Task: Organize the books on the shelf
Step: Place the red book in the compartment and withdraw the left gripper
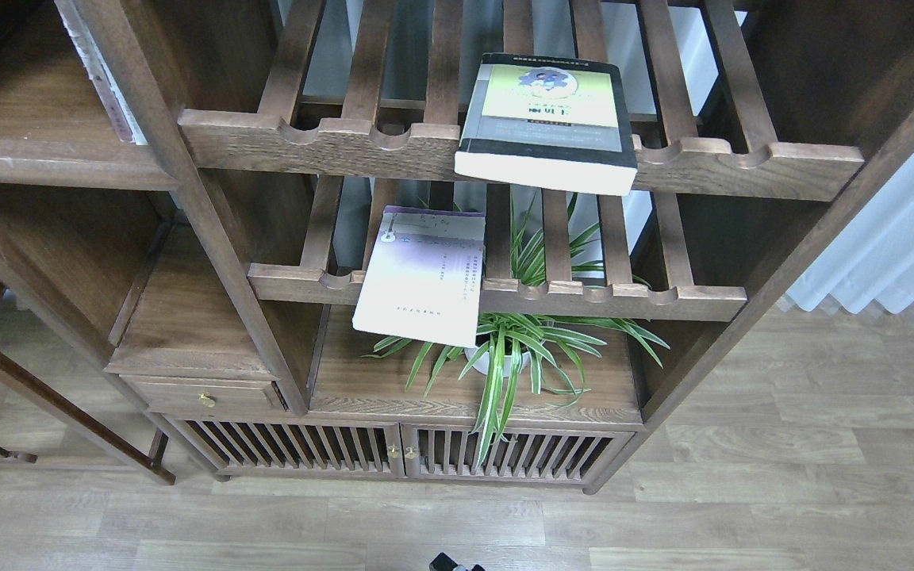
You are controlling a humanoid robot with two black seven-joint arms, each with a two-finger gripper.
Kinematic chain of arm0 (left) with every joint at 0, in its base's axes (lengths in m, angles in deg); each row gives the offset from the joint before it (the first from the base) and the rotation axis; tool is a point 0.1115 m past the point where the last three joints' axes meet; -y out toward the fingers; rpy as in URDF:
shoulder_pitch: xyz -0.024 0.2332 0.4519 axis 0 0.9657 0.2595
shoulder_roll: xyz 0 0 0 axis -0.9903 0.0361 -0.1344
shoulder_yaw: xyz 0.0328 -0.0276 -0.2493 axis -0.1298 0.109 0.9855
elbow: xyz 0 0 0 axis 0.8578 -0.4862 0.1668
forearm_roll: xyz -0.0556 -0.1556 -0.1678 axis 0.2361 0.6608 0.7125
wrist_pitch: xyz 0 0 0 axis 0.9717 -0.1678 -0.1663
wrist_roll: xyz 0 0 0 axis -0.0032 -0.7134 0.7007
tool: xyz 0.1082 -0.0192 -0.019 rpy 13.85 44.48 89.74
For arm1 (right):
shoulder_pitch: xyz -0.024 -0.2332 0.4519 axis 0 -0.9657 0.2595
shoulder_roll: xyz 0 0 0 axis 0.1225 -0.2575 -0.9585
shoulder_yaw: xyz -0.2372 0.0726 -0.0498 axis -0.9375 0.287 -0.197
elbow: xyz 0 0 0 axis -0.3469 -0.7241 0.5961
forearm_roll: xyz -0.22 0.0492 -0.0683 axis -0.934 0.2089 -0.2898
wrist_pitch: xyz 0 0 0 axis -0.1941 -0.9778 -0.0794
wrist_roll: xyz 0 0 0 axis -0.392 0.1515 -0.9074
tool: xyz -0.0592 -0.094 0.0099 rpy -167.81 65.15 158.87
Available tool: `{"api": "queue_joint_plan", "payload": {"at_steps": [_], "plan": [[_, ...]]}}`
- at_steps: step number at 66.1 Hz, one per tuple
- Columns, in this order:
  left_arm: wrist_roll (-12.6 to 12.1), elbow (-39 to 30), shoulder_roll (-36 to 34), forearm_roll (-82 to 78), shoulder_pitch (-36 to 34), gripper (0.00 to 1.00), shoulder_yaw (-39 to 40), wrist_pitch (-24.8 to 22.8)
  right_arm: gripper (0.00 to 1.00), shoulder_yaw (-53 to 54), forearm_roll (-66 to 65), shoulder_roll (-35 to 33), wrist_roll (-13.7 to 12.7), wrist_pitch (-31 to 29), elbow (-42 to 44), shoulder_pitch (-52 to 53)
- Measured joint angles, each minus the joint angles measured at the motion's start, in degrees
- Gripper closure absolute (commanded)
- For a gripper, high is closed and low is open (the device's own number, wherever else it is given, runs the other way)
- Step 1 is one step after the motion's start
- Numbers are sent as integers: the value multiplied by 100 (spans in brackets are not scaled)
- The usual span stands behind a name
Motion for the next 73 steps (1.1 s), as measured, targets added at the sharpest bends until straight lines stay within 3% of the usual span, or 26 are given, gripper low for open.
{"api": "queue_joint_plan", "payload": {"at_steps": [19,24,30,61,73], "plan": [[100,486,233,23,-338,92,-213,0,1,8,0,0,-1,0,0,17],[113,550,332,113,-350,80,-217,0,1,10,0,0,-1,0,0,25],[160,593,465,356,-351,73,-217,0,1,21,0,0,-1,0,0,27],[441,649,574,1743,114,72,-254,2,1,29,8,0,3,0,0,79],[536,644,557,1779,159,59,-249,2,1,32,9,0,0,0,0,79]]}}
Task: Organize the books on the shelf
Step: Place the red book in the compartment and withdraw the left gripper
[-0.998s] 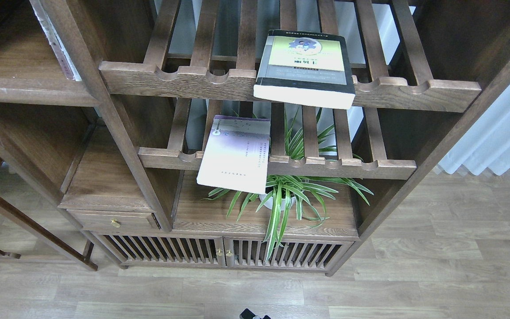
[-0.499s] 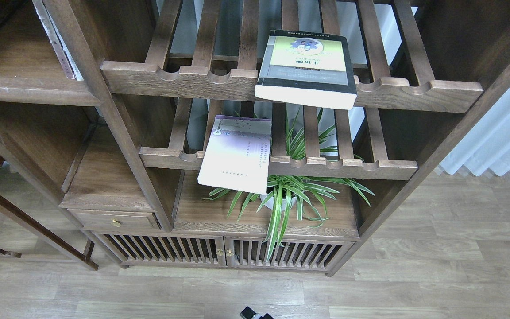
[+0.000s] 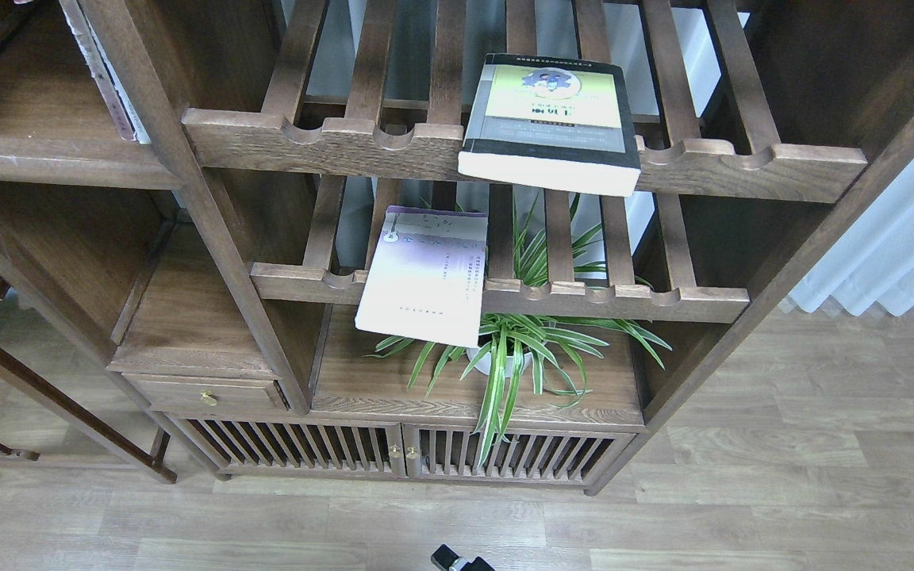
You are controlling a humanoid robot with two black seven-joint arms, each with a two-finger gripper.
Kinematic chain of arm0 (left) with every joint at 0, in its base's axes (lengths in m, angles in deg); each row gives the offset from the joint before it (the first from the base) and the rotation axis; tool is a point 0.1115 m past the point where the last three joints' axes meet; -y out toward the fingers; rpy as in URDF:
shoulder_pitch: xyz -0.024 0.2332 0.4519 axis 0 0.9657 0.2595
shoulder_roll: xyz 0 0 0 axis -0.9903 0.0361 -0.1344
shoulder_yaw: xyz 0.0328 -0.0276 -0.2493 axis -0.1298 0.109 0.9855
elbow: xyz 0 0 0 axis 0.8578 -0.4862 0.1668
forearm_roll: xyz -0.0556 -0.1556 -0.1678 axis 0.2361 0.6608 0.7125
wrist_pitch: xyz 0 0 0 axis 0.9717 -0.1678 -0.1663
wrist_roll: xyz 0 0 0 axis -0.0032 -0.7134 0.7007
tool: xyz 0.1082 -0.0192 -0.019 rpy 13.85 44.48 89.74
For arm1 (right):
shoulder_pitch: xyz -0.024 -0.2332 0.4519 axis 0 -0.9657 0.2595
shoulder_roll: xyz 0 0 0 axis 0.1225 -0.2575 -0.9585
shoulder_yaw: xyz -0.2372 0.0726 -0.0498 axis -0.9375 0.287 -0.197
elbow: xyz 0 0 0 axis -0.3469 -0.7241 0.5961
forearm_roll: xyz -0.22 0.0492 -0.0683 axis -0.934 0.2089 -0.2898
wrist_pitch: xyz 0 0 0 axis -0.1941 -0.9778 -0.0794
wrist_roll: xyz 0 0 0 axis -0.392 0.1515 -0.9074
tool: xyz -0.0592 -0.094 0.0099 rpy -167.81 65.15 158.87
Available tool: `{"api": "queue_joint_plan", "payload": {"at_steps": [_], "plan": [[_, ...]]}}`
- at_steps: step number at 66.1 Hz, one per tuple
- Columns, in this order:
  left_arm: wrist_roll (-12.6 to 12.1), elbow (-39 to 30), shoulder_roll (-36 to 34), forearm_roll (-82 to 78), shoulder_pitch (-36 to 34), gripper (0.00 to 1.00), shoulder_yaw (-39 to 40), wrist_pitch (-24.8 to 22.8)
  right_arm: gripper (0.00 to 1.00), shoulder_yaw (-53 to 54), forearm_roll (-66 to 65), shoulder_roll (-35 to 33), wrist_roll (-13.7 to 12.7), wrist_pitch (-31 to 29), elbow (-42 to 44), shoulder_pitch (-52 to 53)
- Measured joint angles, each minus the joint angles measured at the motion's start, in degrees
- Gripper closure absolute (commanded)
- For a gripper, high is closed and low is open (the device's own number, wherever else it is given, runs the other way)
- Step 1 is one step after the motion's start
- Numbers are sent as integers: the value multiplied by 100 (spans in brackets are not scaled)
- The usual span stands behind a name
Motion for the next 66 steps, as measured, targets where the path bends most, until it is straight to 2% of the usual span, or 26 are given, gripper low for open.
{"api": "queue_joint_plan", "payload": {"at_steps": [5,6,36,44,51,66], "plan": [[7,-11,-9,3,4,48,11,0,1,2,0,0,0,0,0,0],[9,-13,-12,4,4,40,15,-1,1,3,0,0,0,0,0,0],[7,-66,-59,5,-4,37,252,-3,1,-8,-2,0,-3,0,-8,0],[11,-97,-116,5,72,32,388,-3,1,9,-2,0,2,0,-9,0],[12,-254,-201,16,272,19,567,-2,1,26,2,0,65,0,-29,6],[-3,-1243,-295,122,1309,10,1239,0,1,210,297,0,253,0,-50,111]]}}
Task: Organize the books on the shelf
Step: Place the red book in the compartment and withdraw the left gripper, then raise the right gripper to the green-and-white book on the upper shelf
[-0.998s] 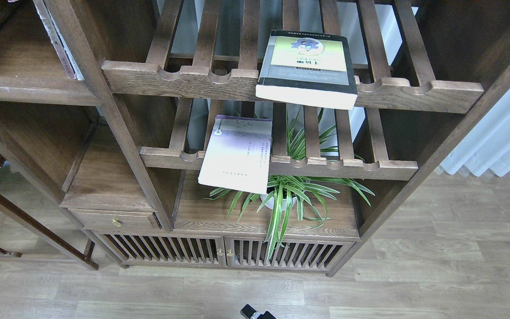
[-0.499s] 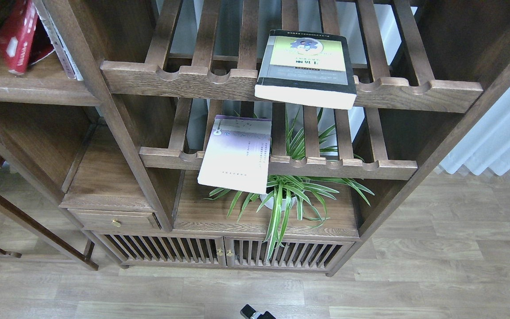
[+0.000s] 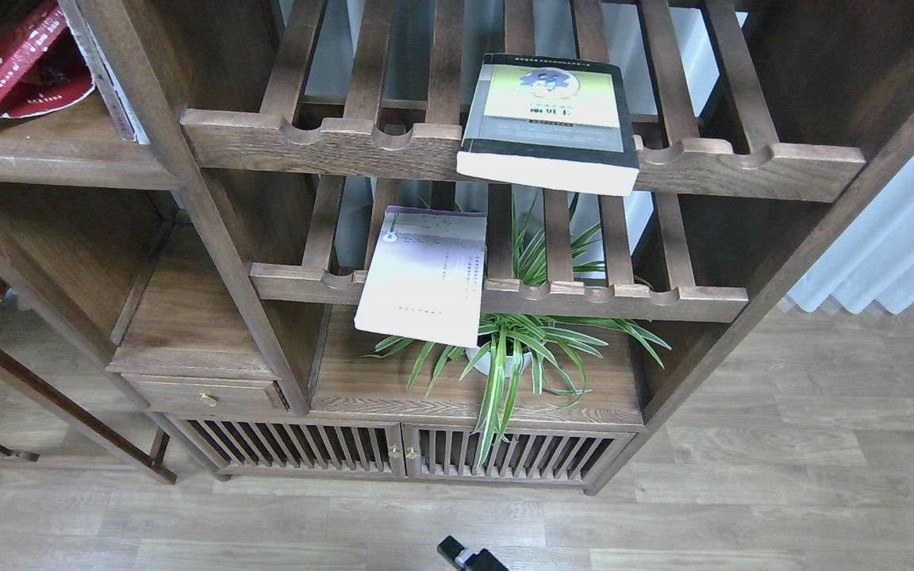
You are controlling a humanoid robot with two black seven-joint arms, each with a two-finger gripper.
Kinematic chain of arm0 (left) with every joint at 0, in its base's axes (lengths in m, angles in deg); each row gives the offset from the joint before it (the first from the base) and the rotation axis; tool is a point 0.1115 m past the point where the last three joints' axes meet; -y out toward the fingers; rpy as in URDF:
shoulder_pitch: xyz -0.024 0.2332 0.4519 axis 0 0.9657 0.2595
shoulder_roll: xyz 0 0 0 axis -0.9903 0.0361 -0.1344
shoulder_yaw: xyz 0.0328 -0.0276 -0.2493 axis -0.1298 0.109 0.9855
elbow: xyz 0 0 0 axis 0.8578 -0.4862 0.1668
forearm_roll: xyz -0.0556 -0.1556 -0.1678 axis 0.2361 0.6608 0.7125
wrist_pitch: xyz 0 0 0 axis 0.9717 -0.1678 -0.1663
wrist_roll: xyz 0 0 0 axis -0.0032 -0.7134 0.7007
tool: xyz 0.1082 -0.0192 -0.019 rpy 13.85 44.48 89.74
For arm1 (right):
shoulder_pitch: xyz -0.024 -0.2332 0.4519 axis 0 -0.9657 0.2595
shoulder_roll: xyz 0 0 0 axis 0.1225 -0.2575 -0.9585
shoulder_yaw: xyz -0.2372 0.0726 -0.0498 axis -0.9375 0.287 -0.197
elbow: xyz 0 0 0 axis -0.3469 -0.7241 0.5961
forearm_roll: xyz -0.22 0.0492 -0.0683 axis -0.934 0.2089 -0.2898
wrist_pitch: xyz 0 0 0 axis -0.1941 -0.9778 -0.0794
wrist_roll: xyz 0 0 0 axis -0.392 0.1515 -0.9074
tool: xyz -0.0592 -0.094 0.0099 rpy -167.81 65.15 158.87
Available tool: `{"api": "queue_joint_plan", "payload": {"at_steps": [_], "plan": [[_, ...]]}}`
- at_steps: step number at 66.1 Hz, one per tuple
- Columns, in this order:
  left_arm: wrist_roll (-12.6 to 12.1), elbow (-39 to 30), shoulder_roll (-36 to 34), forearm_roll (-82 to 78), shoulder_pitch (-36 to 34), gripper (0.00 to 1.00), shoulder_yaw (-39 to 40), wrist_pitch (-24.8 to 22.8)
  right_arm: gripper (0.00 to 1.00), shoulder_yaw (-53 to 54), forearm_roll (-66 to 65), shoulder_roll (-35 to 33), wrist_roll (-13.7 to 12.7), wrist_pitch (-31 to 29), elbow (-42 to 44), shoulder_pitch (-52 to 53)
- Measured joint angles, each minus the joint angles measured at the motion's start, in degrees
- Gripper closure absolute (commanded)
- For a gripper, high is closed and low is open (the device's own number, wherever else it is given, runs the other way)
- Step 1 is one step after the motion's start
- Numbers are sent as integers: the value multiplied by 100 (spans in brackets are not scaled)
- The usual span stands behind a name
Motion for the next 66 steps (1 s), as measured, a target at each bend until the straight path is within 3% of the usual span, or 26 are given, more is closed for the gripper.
{"api": "queue_joint_plan", "payload": {"at_steps": [10,29,45,66], "plan": [[-4,-563,-92,161,687,1,316,0,1,37,189,0,22,0,0,89],[-75,-1334,-164,613,1754,0,619,0,1,40,212,0,23,0,1,133],[-81,-2213,-126,1103,3162,0,781,-2,1,198,221,0,24,0,-221,132],[-78,-2352,2,1638,4368,0,323,-4,1,693,221,0,50,0,-827,43]]}}
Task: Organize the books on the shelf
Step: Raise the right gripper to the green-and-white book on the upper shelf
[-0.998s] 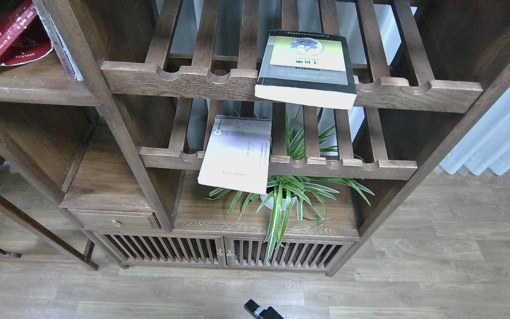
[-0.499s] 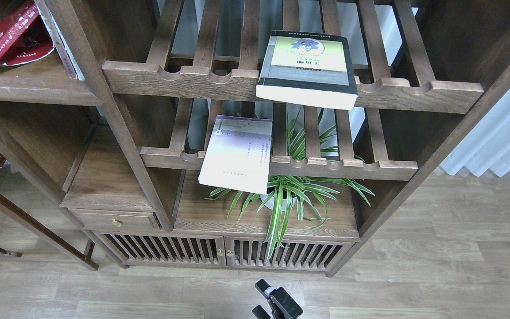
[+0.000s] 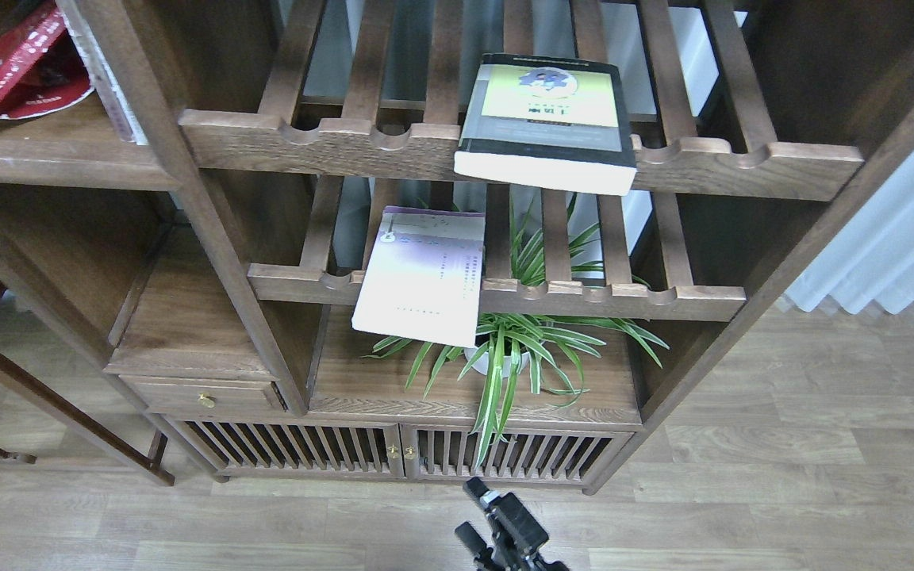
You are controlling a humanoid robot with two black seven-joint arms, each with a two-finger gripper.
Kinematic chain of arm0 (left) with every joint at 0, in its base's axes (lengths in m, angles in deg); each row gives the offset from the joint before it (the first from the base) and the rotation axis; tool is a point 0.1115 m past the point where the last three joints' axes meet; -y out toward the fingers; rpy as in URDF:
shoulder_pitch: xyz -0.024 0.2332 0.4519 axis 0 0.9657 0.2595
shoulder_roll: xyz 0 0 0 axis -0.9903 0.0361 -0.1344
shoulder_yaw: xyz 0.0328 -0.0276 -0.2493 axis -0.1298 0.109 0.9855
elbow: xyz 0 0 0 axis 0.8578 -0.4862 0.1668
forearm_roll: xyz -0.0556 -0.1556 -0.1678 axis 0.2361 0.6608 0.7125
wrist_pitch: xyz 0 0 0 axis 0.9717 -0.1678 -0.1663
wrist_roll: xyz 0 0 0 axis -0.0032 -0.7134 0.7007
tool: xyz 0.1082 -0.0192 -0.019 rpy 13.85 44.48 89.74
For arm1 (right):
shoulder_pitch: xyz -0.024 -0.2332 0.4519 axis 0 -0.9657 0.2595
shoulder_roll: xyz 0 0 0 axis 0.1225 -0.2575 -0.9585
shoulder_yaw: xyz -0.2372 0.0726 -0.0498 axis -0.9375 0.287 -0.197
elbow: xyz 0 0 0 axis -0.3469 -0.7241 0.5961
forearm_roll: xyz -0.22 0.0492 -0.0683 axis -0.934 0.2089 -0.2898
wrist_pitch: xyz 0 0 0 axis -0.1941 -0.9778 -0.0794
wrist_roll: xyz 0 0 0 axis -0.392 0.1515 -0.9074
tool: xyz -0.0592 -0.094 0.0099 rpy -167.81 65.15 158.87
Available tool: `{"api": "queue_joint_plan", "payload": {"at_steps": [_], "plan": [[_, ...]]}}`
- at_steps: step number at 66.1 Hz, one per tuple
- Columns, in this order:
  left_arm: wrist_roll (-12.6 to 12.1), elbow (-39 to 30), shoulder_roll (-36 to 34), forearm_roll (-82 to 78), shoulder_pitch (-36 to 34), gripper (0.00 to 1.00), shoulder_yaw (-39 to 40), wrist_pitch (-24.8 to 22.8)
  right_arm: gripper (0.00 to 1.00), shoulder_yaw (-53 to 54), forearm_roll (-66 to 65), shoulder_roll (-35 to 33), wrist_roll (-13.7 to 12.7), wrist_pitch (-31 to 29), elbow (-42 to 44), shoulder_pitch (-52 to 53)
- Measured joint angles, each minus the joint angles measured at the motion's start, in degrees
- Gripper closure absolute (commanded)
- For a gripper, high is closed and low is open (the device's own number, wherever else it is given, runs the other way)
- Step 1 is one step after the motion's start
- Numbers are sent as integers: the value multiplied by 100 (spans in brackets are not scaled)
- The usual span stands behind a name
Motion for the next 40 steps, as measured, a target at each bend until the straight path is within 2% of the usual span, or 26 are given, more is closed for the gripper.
{"api": "queue_joint_plan", "payload": {"at_steps": [23,40], "plan": [[-14,204,229,-10,670,0,-405,2,1,735,-75,-75,1,0,-1560,-122],[-9,542,330,-16,716,0,-656,4,2,1039,-487,-208,-28,0,-2094,-50]]}}
